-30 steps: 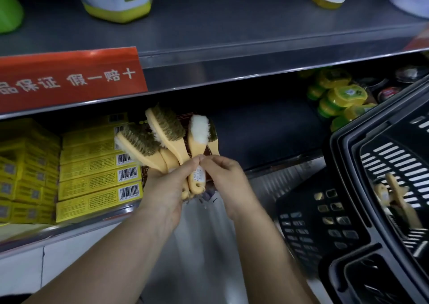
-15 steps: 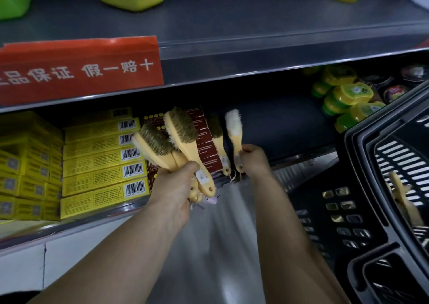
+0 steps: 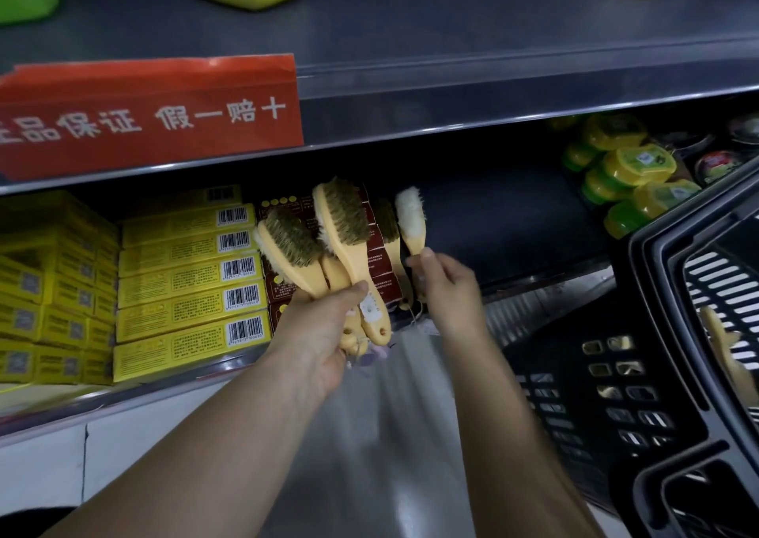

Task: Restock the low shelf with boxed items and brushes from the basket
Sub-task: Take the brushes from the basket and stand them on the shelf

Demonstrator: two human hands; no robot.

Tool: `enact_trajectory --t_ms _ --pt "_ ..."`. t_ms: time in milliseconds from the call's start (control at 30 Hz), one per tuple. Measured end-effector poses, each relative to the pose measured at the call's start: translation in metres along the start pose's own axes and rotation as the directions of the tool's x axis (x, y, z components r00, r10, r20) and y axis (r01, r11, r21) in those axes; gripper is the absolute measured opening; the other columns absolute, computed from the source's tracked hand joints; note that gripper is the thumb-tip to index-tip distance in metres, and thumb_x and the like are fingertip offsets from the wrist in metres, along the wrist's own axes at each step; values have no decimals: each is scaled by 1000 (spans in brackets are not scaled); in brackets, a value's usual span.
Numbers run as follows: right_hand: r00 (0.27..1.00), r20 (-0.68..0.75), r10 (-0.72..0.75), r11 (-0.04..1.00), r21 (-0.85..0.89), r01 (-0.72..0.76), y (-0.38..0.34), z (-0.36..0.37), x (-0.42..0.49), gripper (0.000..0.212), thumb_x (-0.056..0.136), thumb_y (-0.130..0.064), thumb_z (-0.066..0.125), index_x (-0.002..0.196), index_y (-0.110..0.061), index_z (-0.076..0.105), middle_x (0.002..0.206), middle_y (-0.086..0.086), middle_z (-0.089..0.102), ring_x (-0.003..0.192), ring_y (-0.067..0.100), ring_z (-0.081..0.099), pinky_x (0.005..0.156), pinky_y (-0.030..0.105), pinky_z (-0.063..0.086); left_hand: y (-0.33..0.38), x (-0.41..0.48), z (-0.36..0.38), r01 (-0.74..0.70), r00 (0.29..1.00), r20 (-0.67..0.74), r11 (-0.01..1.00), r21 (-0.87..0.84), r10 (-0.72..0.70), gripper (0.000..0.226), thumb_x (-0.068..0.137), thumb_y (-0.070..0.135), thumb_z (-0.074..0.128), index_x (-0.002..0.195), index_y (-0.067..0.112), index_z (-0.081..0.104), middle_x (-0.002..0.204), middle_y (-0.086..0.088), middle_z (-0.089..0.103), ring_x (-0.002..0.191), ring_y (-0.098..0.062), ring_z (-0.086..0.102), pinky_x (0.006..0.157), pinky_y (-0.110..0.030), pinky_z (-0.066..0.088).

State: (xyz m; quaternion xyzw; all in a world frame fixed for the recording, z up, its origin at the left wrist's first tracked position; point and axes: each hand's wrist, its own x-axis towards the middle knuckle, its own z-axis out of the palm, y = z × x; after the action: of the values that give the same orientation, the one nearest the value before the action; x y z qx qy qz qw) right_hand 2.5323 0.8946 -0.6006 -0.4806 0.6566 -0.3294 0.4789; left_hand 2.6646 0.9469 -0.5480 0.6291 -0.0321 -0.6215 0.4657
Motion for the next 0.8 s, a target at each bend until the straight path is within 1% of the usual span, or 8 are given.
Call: enact_trajectory --t_ms 100,200,300,367,433,533,667,800 --pt "940 340 -11 979 195 -59 -17 2 -35 13 87 -31 62 81 -28 73 78 -6 72 75 5 66 70 21 54 0 -1 2 -26 1000 12 999 -21 26 26 82 5 68 106 13 60 71 -6 70 43 -17 64 36 -27 49" --pt "929 371 -5 979 192 -71 -19 0 -42 14 86 -14 65 94 -25 69 86 -3 69 82 10 65 77 26 55 -2 -2 3 -55 998 19 998 26 55 27 84 10 68 109 14 61 83 -7 70 58 -21 64 44 -23 46" --pt "915 404 21 959 251 -132 -16 -4 -37 15 88 -5 60 98 -14 66 91 7 66 83 20 63 80 37 54 -1 -3 6 -51 999 5 998 29 51 8 88 16 64 94 14 60 69 -6 67 49 -19 58 47 -23 42" --pt "937 345 58 906 376 -194 -14 -8 -26 14 88 -2 58 95 -12 65 87 7 69 79 19 65 73 33 55 1 -2 9 -50 998 -23 999 4 50 8 91 15 60 84 14 56 62 -4 64 48 -15 56 55 -25 40" --pt "977 142 162 881 425 -208 -9 -15 -6 15 88 0 58 89 -13 64 82 3 70 72 15 66 65 25 55 1 0 8 -45 997 -61 999 4 45 13 91 16 57 79 16 53 66 -4 59 52 -15 52 55 -22 40" --pt "952 -153 265 952 201 -232 5 -27 28 8 88 -7 60 95 -10 63 88 7 68 75 17 63 65 24 49 1 2 6 -17 996 -91 1000 15 19 13 92 20 53 81 15 50 67 -6 55 52 -18 48 52 -21 41" --pt "951 -189 243 966 -43 -256 24 -21 54 18 88 -8 60 105 -4 62 98 12 67 84 18 60 68 25 45 1 3 6 6 998 -63 1000 26 -4 13 93 19 49 85 9 49 60 -8 51 46 -19 44 47 -22 38" --pt "963 -185 195 961 -161 -226 37 -12 63 11 85 -7 62 96 -5 64 99 16 69 90 29 65 84 42 54 1 3 5 -10 1000 -14 1000 17 10 8 91 12 58 84 17 57 64 -5 64 49 -18 59 44 -27 46"
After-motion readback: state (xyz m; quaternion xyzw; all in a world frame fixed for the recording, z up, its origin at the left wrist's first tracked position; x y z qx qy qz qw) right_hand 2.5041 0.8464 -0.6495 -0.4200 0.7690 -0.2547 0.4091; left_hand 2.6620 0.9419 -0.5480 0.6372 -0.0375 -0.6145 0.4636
